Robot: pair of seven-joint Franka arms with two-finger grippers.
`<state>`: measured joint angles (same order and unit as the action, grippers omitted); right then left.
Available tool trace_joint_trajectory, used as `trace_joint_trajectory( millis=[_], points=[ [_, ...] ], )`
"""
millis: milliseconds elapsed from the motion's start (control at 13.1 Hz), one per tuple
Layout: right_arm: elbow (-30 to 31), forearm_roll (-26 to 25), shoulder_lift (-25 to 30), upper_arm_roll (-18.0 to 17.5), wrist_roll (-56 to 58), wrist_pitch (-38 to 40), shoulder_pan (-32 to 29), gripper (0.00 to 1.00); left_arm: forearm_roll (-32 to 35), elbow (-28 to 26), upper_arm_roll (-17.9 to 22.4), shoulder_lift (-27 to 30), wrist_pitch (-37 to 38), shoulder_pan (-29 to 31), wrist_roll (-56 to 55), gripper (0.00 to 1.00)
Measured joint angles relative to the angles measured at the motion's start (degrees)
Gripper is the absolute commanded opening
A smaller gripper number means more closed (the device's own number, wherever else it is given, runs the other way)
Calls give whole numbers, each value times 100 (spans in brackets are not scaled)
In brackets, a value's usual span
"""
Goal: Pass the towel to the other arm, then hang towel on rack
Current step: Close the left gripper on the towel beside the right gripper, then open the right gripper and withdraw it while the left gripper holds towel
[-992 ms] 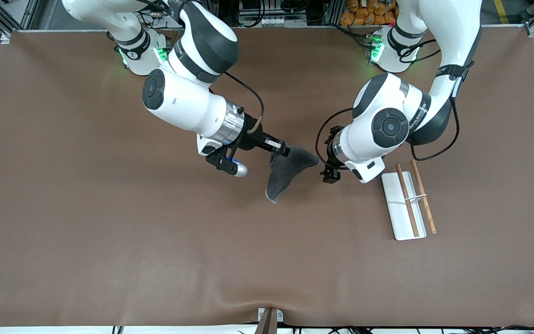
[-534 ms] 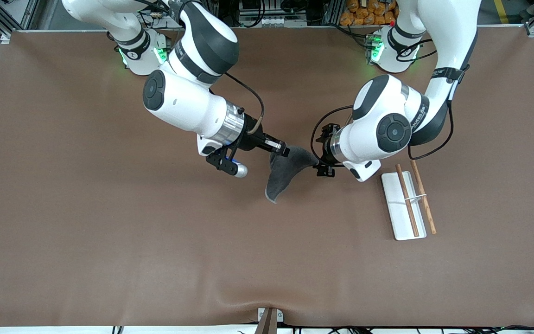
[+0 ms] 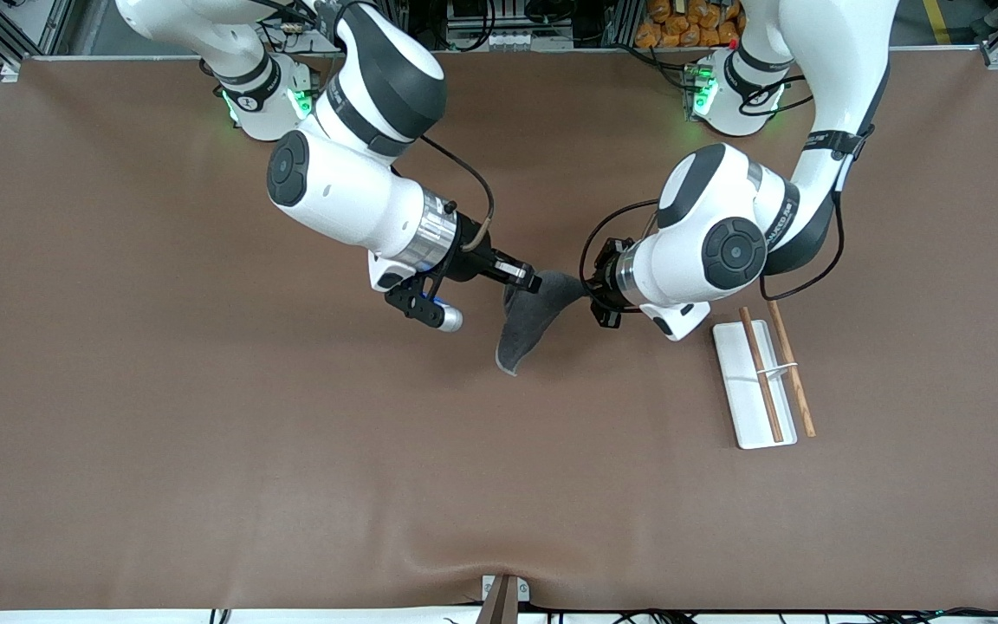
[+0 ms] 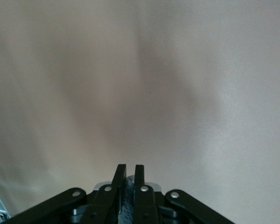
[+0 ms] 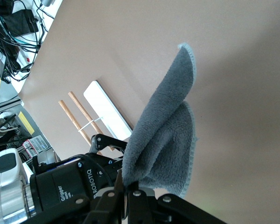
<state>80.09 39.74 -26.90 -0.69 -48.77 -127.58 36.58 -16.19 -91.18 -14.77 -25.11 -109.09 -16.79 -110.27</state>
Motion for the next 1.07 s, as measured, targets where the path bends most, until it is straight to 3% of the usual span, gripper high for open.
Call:
trace_joint_trajectory(
  millis=[76, 687, 763, 840, 1069],
  points=[
    [0, 0, 0, 0, 0, -1, 0, 0, -39, 15, 0, 0, -2, 3, 0, 0],
    [-1, 0, 0, 2, 0, -3, 0, 0, -98, 279, 26, 0, -12, 93, 265, 0],
    [-2, 0, -1, 2, 0, -3, 0, 36, -98, 354, 40, 1, -17, 112, 424, 0],
    [-3, 0, -1, 4, 3, -3, 0, 99, -98, 433, 53, 2, -17, 145, 565, 0],
    [-9, -2, -1, 14, 28, -4, 0, 100, -1, 589, 75, 37, 27, 315, 1211, 0]
  ],
)
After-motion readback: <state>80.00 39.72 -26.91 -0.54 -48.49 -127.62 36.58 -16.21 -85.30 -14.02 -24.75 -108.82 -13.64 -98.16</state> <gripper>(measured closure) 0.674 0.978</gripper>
